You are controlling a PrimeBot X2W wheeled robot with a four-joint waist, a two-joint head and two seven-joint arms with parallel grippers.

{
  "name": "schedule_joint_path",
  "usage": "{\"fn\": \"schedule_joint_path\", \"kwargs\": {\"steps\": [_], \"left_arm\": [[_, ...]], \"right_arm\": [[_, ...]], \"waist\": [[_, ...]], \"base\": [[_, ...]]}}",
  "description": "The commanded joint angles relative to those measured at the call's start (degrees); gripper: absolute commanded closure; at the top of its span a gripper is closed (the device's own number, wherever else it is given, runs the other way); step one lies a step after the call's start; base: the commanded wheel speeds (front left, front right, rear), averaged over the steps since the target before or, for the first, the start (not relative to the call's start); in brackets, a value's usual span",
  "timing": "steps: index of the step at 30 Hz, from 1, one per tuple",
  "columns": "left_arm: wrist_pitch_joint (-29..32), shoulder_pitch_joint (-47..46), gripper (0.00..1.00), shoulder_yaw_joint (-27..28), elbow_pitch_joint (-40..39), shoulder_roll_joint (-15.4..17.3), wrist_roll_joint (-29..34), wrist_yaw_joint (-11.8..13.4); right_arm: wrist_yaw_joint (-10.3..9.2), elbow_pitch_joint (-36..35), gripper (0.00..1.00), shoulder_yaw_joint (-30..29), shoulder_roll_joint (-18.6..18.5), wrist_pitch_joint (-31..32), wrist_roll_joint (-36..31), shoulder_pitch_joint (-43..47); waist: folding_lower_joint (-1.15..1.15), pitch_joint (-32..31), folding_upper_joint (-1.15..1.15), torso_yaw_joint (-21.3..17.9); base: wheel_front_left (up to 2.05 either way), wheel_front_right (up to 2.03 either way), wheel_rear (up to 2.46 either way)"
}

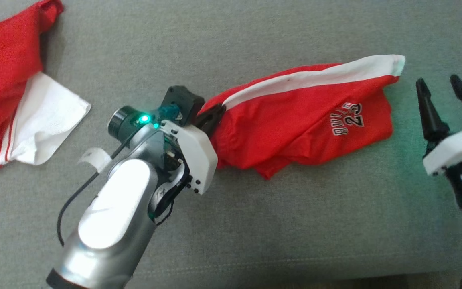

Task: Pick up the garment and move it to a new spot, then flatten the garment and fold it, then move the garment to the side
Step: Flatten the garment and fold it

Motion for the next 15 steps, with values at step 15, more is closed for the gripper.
{"fn": "schedule_joint_path", "kwargs": {"steps": [15], "left_arm": [[-3.39, -5.62, 1.00, -0.38, -1.81, -0.13, 1.56, 0.35]], "right_arm": [[0.39, 13.30, 0.00, 12.38, -8.09, 9.56, 14.07, -15.63]], "waist": [[0.00, 5.17, 0.00, 3.15]], "base": [[0.00, 0.00, 0.00]]}}
